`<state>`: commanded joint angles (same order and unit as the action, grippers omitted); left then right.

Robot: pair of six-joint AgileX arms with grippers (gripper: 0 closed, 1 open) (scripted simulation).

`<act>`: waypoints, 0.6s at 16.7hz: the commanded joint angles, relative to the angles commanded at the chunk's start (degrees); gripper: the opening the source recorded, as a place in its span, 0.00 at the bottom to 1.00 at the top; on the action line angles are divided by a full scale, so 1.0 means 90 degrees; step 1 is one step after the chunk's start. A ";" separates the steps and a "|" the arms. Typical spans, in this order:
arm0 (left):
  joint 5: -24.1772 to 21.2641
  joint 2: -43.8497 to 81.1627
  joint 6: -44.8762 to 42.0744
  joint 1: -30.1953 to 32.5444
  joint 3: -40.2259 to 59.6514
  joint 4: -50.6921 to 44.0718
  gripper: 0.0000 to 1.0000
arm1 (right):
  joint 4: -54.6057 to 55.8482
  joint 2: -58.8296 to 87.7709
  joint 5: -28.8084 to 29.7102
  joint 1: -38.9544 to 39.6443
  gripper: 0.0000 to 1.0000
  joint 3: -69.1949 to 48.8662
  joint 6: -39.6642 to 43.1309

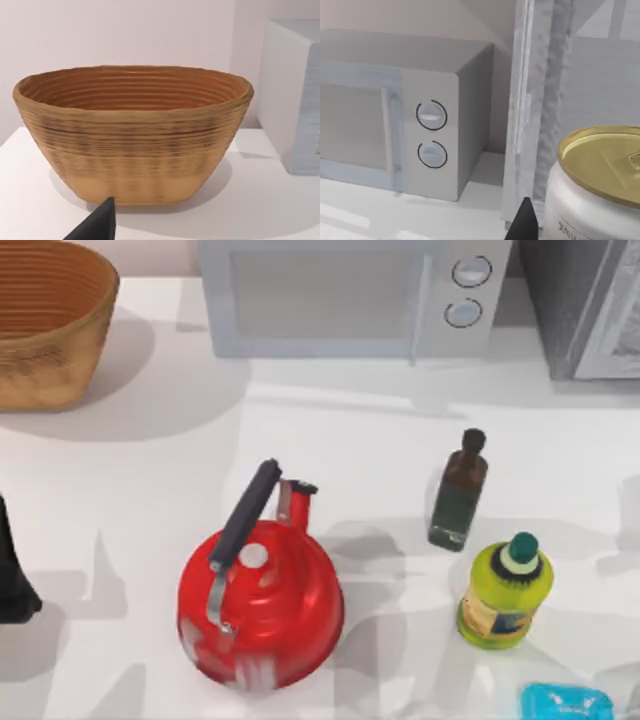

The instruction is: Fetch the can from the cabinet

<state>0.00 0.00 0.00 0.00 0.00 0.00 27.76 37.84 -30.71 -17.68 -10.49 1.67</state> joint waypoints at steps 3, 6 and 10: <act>0.0000 0.0000 0.0000 0.0000 0.0000 0.0000 1.00 | 0.1446 0.2077 -0.1578 -0.0870 0.00 -0.0570 0.0086; 0.0000 0.0000 0.0000 0.0000 0.0000 0.0000 1.00 | 0.2909 0.4234 -0.3174 -0.1754 0.00 -0.1146 0.0172; 0.0000 0.0000 0.0000 0.0000 0.0000 0.0000 1.00 | 0.4683 0.6907 -0.5115 -0.2839 0.00 -0.1841 0.0277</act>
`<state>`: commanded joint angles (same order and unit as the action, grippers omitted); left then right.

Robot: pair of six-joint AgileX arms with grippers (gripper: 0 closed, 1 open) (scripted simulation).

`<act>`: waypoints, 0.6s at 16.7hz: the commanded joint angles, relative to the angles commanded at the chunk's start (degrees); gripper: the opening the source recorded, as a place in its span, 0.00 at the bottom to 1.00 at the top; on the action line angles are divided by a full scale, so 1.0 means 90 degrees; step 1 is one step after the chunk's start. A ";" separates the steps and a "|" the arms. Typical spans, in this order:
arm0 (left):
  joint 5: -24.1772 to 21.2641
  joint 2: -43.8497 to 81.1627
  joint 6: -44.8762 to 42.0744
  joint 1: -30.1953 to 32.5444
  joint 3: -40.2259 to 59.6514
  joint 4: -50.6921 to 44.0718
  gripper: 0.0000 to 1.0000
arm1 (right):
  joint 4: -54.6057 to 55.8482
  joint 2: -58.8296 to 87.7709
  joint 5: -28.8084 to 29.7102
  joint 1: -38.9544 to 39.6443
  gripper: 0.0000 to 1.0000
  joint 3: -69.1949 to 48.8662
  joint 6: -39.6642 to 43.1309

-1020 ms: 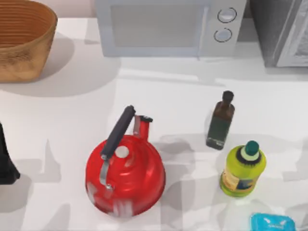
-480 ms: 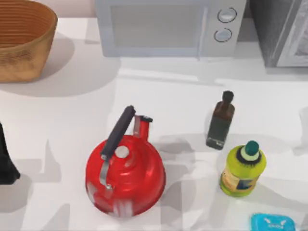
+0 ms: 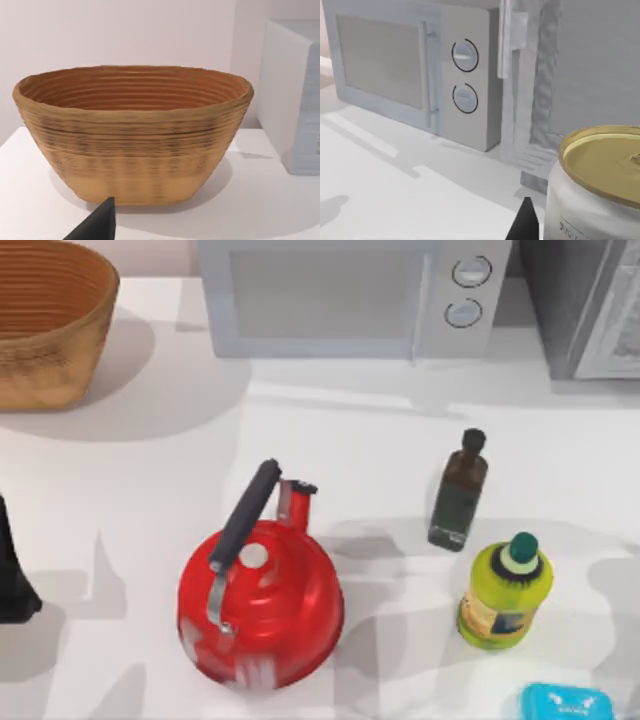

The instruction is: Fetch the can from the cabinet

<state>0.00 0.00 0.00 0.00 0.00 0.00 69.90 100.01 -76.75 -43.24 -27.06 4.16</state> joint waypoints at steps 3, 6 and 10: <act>0.0000 0.0000 0.0000 0.0000 0.0000 0.0000 1.00 | 0.1062 0.1620 -0.1164 -0.0662 0.00 -0.0410 0.0063; 0.0000 0.0000 0.0000 0.0000 0.0000 0.0000 1.00 | 0.1789 0.2701 -0.1965 -0.1123 0.00 -0.0688 0.0106; 0.0000 0.0000 0.0000 0.0000 0.0000 0.0000 1.00 | 0.2123 0.3182 -0.2335 -0.1340 0.00 -0.0812 0.0126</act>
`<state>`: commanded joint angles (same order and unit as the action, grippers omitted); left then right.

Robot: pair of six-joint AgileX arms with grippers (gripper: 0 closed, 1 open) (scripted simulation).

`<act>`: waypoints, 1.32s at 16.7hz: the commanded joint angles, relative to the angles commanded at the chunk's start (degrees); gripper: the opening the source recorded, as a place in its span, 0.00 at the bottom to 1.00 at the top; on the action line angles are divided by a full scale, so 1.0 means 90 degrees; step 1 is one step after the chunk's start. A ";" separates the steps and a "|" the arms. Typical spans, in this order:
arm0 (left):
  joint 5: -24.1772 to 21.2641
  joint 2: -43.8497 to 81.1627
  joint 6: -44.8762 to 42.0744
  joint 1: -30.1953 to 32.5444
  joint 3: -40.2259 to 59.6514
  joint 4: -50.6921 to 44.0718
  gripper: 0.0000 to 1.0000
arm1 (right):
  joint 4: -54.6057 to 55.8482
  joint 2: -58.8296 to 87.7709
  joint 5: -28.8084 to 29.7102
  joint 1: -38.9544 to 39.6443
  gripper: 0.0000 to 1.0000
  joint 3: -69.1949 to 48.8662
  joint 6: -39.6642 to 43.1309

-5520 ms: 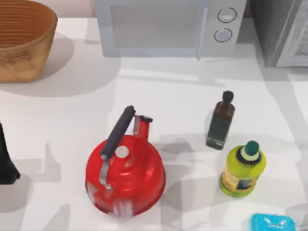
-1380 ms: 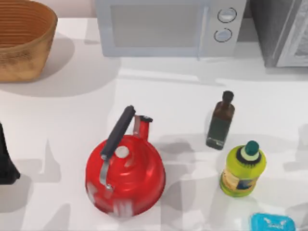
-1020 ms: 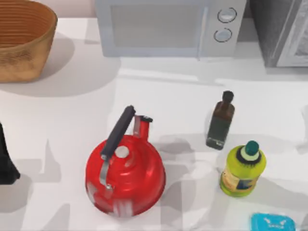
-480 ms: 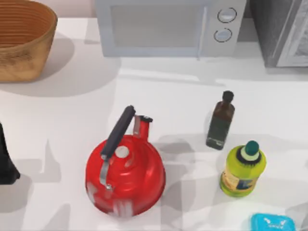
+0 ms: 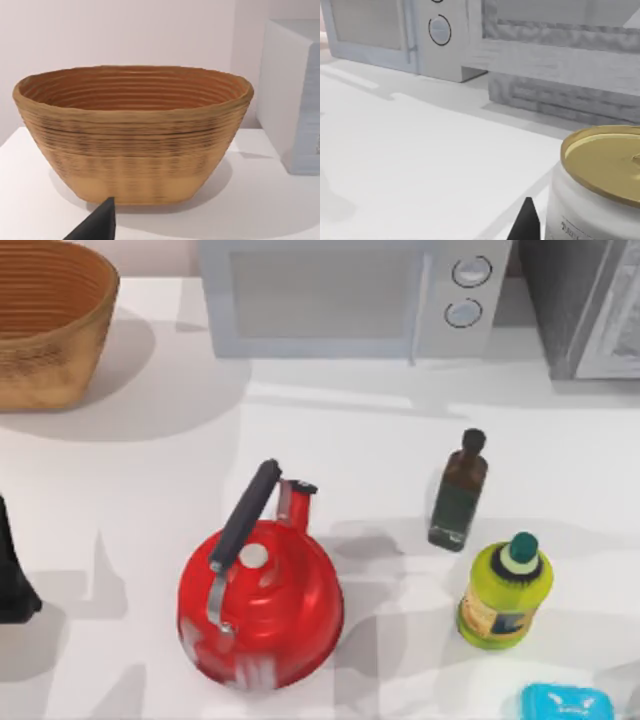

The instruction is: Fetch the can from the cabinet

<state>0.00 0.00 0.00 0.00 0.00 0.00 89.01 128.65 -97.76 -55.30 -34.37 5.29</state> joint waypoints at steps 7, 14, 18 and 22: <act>0.0000 0.0000 0.0000 0.0000 0.0000 0.0000 1.00 | -0.0595 0.0167 0.0740 0.0183 0.00 -0.0438 0.0157; 0.0000 0.0000 0.0000 0.0000 0.0000 0.0000 1.00 | -0.0663 -0.0039 0.0511 0.0517 0.00 0.0056 0.0677; 0.0000 0.0000 0.0000 0.0000 0.0000 0.0000 1.00 | -0.0663 -0.0039 0.0511 0.0517 0.23 0.0056 0.0677; 0.0000 0.0000 0.0000 0.0000 0.0000 0.0000 1.00 | -0.0663 -0.0039 0.0511 0.0517 0.53 0.0056 0.0677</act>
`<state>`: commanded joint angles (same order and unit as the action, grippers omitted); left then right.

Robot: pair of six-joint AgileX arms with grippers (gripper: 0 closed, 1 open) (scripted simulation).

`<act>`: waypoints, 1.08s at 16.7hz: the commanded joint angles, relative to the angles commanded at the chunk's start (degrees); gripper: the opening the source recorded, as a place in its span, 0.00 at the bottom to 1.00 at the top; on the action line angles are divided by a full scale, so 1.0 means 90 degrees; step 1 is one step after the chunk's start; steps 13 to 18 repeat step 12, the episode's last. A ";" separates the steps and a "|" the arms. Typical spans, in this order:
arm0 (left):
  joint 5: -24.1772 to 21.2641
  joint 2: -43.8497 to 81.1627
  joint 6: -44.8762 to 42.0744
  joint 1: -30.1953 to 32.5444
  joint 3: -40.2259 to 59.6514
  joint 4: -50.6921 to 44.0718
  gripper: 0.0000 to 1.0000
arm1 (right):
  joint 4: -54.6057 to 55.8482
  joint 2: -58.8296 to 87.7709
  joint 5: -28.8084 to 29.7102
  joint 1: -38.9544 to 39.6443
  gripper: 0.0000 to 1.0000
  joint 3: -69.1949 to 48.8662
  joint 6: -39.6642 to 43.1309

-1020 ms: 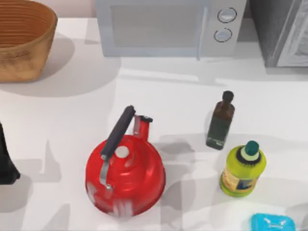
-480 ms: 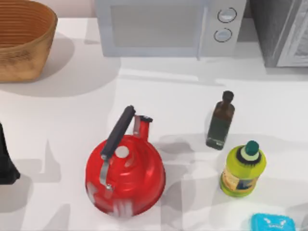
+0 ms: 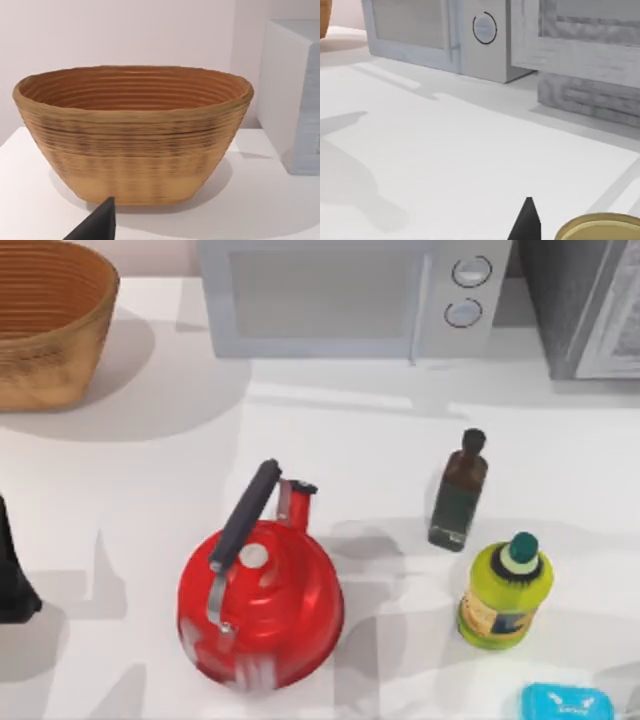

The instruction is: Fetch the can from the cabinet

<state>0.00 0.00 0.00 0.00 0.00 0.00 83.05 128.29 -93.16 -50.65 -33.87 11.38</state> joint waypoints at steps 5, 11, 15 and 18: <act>0.0000 0.0000 0.0000 0.0000 0.0000 0.0000 1.00 | 0.0000 0.0000 0.0000 0.0000 0.90 0.0000 0.0000; 0.0000 0.0000 0.0000 0.0000 0.0000 0.0000 1.00 | 0.0000 0.0000 0.0000 0.0000 1.00 0.0000 0.0000; 0.0000 0.0000 0.0000 0.0000 0.0000 0.0000 1.00 | 0.0000 0.0000 0.0000 0.0000 1.00 0.0000 0.0000; 0.0000 0.0000 0.0000 0.0000 0.0000 0.0000 1.00 | 0.0000 0.0000 0.0000 0.0000 1.00 0.0000 0.0000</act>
